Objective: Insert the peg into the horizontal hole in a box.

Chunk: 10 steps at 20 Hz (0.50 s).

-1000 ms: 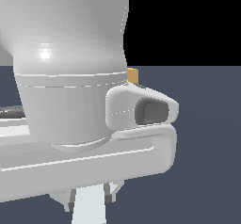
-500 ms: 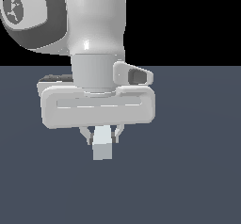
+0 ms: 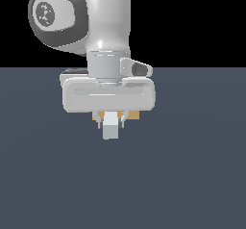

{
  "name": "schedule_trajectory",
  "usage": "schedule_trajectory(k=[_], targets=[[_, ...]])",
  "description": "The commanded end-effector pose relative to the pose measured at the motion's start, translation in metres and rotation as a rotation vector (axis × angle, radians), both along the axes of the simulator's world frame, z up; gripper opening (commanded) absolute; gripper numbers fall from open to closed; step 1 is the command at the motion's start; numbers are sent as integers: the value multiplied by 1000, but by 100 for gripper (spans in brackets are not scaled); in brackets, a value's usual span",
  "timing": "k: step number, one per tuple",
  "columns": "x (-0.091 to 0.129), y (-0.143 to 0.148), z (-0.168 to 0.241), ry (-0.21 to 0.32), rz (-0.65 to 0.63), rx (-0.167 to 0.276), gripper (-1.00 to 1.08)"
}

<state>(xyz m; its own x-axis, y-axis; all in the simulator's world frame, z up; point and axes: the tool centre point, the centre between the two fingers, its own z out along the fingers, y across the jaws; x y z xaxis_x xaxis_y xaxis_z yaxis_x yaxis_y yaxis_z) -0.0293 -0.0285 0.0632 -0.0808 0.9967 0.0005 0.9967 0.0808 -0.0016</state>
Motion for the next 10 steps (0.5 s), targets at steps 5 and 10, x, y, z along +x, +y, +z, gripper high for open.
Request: schedule_trajectory(k=[5, 10], targets=[[4, 10, 3, -2, -10, 0, -100], [3, 10, 2, 0, -9, 0, -100]])
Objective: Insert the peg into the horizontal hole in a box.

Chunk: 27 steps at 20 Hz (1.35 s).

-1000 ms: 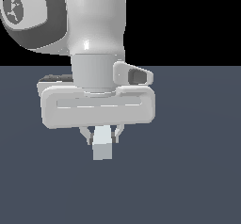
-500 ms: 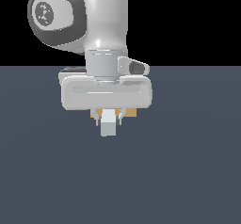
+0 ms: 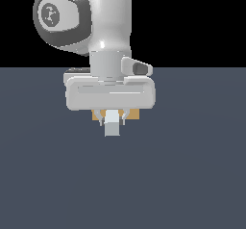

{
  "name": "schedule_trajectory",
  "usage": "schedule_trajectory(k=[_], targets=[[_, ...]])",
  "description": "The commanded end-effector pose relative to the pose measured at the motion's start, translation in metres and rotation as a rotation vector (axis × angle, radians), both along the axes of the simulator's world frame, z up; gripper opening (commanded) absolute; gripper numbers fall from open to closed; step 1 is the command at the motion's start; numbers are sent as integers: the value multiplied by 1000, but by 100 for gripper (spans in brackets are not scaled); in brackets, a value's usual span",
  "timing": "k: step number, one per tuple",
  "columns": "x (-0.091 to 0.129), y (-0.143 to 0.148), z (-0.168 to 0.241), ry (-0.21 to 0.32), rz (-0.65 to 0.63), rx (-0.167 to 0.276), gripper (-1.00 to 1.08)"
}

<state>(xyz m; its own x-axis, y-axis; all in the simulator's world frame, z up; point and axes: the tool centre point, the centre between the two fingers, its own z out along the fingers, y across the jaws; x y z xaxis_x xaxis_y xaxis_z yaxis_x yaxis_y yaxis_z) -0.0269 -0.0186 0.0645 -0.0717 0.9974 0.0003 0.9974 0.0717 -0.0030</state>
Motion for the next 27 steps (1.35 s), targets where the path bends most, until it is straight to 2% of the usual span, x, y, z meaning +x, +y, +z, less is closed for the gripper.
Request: schedule_trajectory(k=[1, 8, 20, 27], targets=[[0, 0, 1, -1, 0, 0, -100], [-1, 10, 0, 0, 0, 0, -100], [-6, 88, 2, -4, 0, 1, -100], [-5, 99, 2, -4, 0, 1, -100]])
